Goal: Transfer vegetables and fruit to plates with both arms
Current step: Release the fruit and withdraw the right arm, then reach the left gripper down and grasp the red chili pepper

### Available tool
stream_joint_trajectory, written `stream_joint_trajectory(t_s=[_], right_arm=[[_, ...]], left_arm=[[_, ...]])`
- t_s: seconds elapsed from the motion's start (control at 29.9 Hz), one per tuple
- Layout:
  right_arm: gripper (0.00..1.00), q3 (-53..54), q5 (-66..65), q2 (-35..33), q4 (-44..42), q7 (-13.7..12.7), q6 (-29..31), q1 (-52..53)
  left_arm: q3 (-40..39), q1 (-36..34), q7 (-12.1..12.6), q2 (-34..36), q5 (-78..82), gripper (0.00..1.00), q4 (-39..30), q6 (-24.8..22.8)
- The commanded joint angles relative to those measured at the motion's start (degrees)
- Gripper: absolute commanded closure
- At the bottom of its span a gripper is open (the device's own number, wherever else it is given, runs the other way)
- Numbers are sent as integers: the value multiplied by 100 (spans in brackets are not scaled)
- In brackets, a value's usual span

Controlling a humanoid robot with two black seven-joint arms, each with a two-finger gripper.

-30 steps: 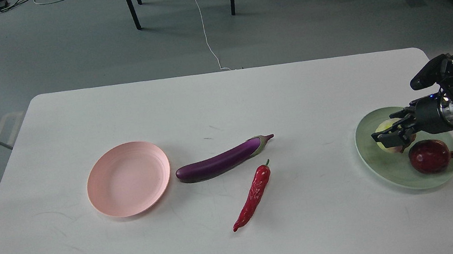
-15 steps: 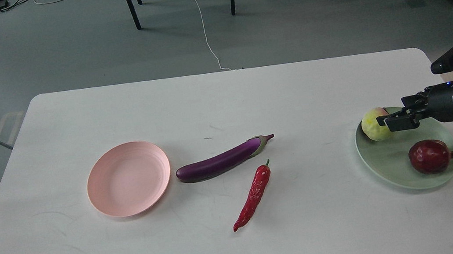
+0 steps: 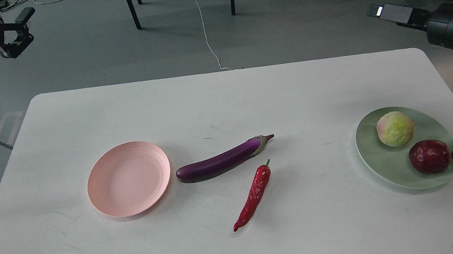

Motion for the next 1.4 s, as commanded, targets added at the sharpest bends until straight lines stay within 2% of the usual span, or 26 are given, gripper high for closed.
stream_joint_trajectory(t_s=[0.0,0.13,0.23,0.53,0.73,0.94,1.07,1.2,1.37], right_arm=[[3,154,1201,21,0,0,32,-149],[3,286,2055,65,-26,0,84,-290],[3,531,2696,135,-26,0,172,-361],[2,1656,5016,92,-193,0,1357,-1019],[2,3018,5704,-49,-228,0,2436,-2266],[2,4126,5713,-67,-211,0,2436,-3304],[2,4601,5713,-102,-184,0,2436,-3796],[2,4734,5713,-119,-184,0,2436,-4096],[2,4742,5713,-128,-184,0,2436,-4219]], left_arm=[[7,38,-21,219,740,2,-953,0],[-2,73,-30,298,1812,2,-1911,0],[-2,344,-39,263,2603,2,-2474,0],[243,618,-39,-26,4808,2,-4039,0],[744,618,-39,-869,6488,2,-4198,0],[1280,530,-4,-1564,8509,2,-4233,0],[1684,390,172,-2021,9414,2,-4234,0],[2282,196,322,-2303,10320,2,-4233,0],[3099,38,322,-2584,11191,2,-3953,0]])
